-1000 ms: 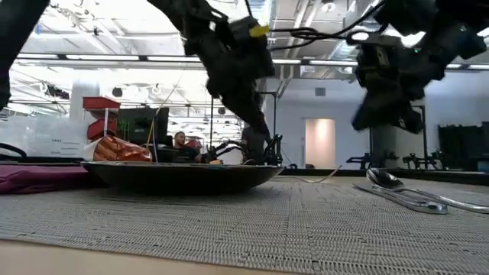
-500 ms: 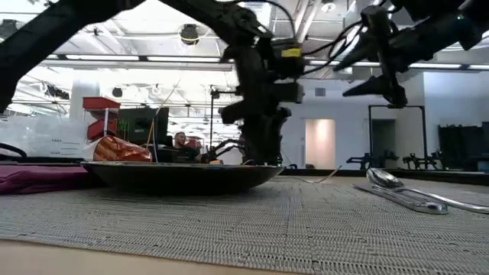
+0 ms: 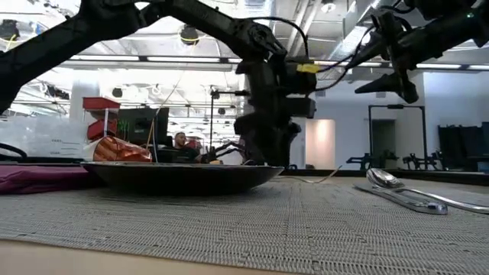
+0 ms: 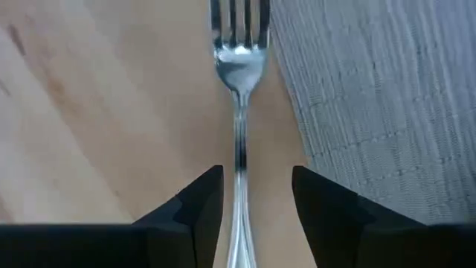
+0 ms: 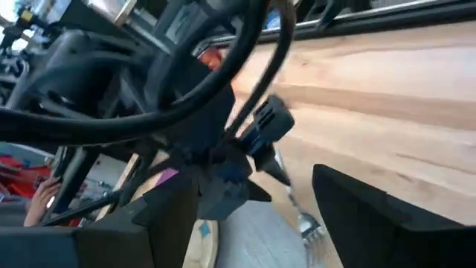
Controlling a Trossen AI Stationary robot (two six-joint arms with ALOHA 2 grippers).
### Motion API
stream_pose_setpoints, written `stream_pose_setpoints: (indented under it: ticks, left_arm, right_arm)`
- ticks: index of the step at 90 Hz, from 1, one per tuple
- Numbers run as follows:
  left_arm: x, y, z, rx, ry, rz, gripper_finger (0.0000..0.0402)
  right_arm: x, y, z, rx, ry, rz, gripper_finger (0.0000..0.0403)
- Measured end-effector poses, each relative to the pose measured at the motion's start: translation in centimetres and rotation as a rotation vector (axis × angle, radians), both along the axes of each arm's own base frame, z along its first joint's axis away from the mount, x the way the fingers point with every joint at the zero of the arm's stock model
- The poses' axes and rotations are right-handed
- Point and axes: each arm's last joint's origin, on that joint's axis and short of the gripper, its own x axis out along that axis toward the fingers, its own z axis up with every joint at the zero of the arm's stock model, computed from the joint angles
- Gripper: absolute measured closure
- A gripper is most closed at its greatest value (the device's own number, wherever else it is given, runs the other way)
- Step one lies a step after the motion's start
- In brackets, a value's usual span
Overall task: Set table place
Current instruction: Put the silver fork on the folded pink table napkin
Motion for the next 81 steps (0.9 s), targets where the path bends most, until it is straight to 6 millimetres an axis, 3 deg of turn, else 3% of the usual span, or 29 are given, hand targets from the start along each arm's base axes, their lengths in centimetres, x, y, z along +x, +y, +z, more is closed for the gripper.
stream_pose_setpoints:
  ticks: [33,47,59,72,81]
  left_arm:
    - [0.4,1.1,-2.8,-0.111,0.019,0.079,0.0374]
    - [0.3,2.1,-2.3,-0.092,0.033,0.187,0.0397]
    - [-0.4,4.3,0.1,0.004,0.081,0.301,0.0399]
    - [-2.3,6.5,6.5,0.096,0.028,0.418,0.0400]
    - [-4.9,7.6,9.6,0.113,0.030,0.549,0.0400]
  right_arm:
    - [-1.3,-0.3,-0.2,0.012,0.045,-0.044,0.0154]
    - [-1.3,-0.3,-0.3,0.017,0.052,-0.038,0.0154]
    - [-1.4,-0.4,-0.3,0.011,0.054,-0.042,0.0154]
    - [-1.5,-0.6,-0.3,0.009,0.055,-0.031,0.0154]
    - [-1.6,-0.8,-0.3,0.015,0.053,-0.001,0.0154]
